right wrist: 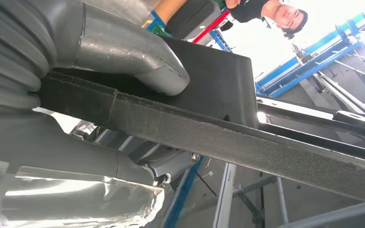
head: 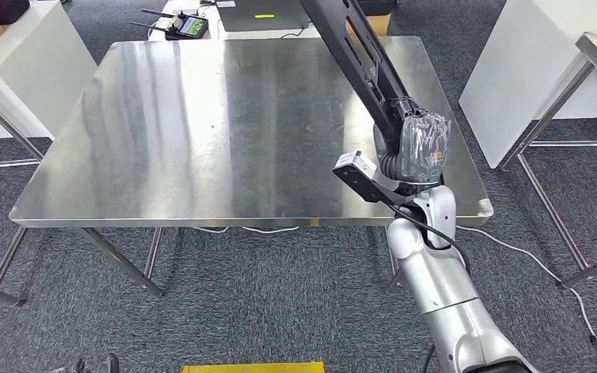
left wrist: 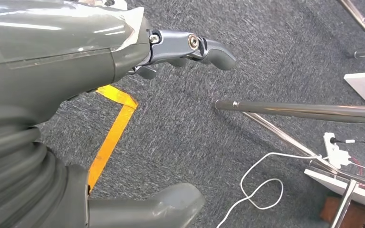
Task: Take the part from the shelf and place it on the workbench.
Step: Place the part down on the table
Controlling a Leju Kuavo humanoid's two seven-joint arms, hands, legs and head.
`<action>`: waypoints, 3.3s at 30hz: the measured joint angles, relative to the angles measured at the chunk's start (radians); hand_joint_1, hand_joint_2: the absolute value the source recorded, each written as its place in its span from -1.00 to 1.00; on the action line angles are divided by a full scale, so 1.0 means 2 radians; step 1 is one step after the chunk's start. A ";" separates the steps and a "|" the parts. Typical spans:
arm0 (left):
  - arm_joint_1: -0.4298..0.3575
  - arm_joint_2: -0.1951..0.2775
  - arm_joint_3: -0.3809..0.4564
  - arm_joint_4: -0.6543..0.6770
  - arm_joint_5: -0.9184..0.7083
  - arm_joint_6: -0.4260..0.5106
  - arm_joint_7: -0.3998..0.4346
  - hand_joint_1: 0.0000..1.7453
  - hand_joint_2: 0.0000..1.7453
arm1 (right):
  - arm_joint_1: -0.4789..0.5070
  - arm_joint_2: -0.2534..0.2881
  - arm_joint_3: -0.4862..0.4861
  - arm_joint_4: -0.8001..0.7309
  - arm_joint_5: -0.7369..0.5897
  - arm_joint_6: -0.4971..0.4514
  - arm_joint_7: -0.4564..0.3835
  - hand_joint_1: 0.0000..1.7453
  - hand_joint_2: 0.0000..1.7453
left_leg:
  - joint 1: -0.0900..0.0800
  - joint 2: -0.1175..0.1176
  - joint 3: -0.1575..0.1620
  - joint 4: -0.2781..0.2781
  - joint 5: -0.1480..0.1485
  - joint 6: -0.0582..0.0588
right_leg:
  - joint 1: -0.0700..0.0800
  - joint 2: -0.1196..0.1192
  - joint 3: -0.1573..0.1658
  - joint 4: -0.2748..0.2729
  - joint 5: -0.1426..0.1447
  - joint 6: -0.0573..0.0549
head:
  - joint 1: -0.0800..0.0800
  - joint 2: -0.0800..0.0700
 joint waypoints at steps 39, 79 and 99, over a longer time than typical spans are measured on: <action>-0.017 -0.001 -0.006 0.016 -0.005 -0.004 0.000 -1.00 1.00 | 0.018 -0.026 -0.005 -0.015 0.029 -0.001 0.016 1.00 1.00 | 0.002 -0.003 0.033 -0.051 0.005 0.002 | -0.006 -0.001 -0.040 0.065 -0.029 0.017 | 0.003 0.000; -0.023 0.003 -0.008 0.028 0.000 0.000 0.000 -1.00 1.00 | -0.072 -0.022 -0.025 0.156 0.146 0.046 0.084 1.00 1.00 | -0.005 -0.009 0.041 -0.048 -0.008 -0.002 | 0.000 0.000 -0.022 -0.013 0.027 0.019 | 0.004 0.000; -0.024 0.013 -0.007 0.031 0.007 -0.006 0.000 -1.00 1.00 | -0.138 0.004 -0.020 0.320 0.230 0.053 0.145 1.00 1.00 | 0.004 -0.003 0.027 -0.050 0.007 -0.003 | -0.002 0.000 -0.025 0.018 -0.005 0.018 | 0.004 0.000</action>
